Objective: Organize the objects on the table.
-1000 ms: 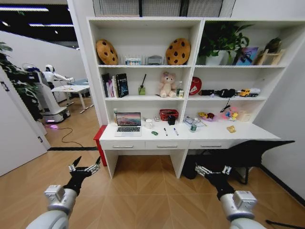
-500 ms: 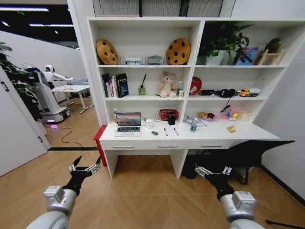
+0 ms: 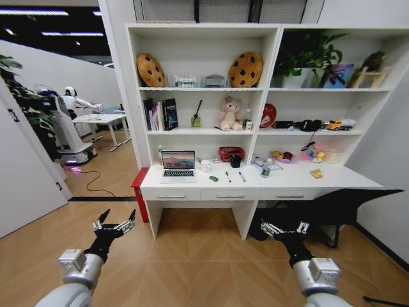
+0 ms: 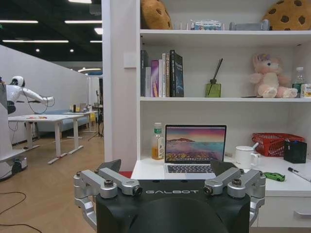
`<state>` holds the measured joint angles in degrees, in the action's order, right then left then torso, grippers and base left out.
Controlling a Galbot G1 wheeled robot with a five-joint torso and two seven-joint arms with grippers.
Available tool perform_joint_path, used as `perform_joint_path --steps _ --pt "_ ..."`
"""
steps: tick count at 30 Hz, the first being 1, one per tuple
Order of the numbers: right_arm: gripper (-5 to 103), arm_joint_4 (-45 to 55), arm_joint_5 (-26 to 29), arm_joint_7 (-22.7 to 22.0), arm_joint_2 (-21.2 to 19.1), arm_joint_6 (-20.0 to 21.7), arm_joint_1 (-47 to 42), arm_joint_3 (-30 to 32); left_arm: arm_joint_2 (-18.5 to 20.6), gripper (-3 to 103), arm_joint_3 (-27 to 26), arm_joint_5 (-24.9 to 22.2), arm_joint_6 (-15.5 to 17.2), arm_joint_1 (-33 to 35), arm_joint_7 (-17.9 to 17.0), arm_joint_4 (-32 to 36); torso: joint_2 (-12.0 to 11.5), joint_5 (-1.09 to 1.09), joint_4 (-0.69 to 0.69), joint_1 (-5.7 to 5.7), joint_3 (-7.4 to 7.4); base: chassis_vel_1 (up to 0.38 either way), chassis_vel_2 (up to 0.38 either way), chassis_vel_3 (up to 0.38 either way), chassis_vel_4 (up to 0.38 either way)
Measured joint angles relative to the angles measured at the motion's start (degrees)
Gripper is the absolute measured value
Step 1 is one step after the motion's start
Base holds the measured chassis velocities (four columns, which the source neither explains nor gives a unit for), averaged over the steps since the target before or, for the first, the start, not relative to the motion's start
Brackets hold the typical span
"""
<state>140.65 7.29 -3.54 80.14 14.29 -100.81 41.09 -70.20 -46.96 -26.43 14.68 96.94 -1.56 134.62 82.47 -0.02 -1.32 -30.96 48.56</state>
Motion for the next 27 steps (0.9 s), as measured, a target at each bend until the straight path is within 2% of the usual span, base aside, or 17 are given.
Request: perform_joint_path --steps 7,16,27 --pt "100 0.03 2.13 -0.25 -0.27 2.59 1.35 0.41 -0.03 100 -0.04 -0.19 -0.03 -0.02 0.03 0.1 0.0 0.03 -0.01 0.0 0.01 -0.017 -0.013 0.008 0.003" --pt "100 0.0 2.32 -0.93 0.33 2.7 0.79 0.63 0.6 100 0.13 -0.83 0.81 0.0 0.03 0.51 0.01 0.01 -0.01 0.02 0.0 -0.054 0.027 0.051 -0.026" --pt "100 -0.18 1.96 -1.13 0.38 2.79 0.83 0.33 0.72 100 0.17 -0.89 0.79 0.17 0.28 0.61 -0.01 0.0 -0.01 0.0 0.01 -0.213 0.146 0.215 -0.144"
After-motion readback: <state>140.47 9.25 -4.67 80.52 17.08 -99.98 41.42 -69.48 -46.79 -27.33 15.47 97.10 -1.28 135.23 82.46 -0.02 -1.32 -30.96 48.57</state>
